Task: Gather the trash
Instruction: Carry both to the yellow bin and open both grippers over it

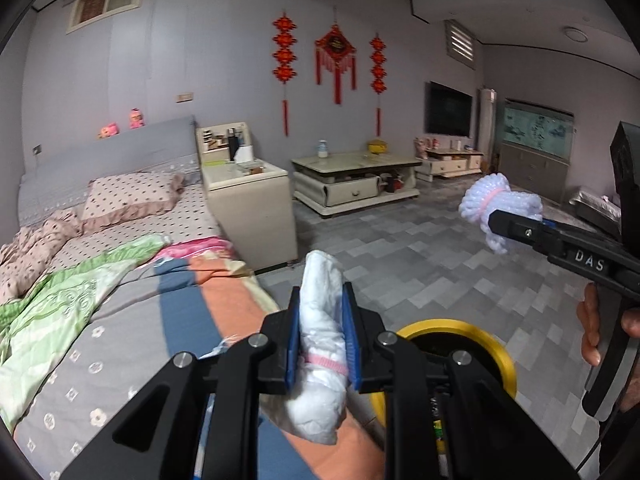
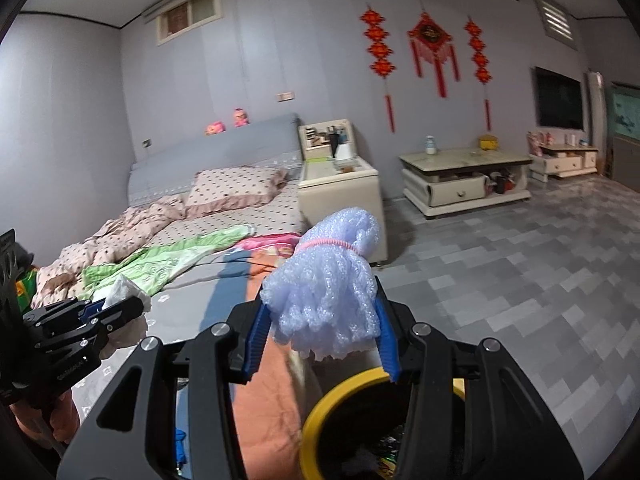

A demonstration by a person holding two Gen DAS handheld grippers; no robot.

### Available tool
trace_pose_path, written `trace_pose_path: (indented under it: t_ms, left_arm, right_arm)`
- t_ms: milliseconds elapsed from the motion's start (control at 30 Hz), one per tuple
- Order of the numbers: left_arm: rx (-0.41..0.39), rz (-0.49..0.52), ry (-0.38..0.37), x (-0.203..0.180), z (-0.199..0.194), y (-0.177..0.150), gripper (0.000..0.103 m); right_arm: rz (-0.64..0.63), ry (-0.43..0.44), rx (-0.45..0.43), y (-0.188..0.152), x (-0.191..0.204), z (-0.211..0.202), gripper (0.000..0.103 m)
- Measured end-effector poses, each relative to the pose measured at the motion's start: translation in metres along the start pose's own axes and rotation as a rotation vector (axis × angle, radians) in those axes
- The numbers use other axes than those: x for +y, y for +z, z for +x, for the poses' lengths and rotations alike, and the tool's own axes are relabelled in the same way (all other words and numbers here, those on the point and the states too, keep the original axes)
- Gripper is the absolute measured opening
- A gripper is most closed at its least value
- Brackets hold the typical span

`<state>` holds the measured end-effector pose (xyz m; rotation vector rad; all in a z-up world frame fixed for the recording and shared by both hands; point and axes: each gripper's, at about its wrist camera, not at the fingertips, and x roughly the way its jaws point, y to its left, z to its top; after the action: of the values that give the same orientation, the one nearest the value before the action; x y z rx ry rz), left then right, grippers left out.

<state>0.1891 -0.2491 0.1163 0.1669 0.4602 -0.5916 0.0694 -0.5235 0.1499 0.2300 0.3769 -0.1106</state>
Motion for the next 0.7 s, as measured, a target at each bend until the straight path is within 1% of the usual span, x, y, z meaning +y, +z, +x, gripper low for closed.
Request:
trace_pose_path:
  t_ms: [167, 300, 367, 500, 700]
  left_arm:
    - [0.038, 0.019, -0.039, -0.024, 0.032, 0.000, 0.018]
    - [0.094, 0.035, -0.069, -0.041, 0.065, -0.011, 0.018]
    - [0.117, 0.037, -0.072, -0.046, 0.078, -0.016, 0.018]
    - [0.184, 0.019, -0.105, -0.055, 0.112, -0.032, 0.018]
    - [0.256, 0.001, -0.147, -0.065, 0.149, -0.057, 0.018]
  right_arm:
    - [0.025, -0.040, 0.022, -0.010, -0.035, 0.005, 0.045]
    - [0.058, -0.066, 0.061, -0.027, -0.064, 0.016, 0.045]
    - [0.070, -0.074, 0.079, -0.037, -0.069, 0.025, 0.046]
    - [0.100, -0.103, 0.117, -0.054, -0.092, 0.041, 0.046]
    - [0.106, -0.131, 0.171, -0.078, -0.100, 0.069, 0.048]
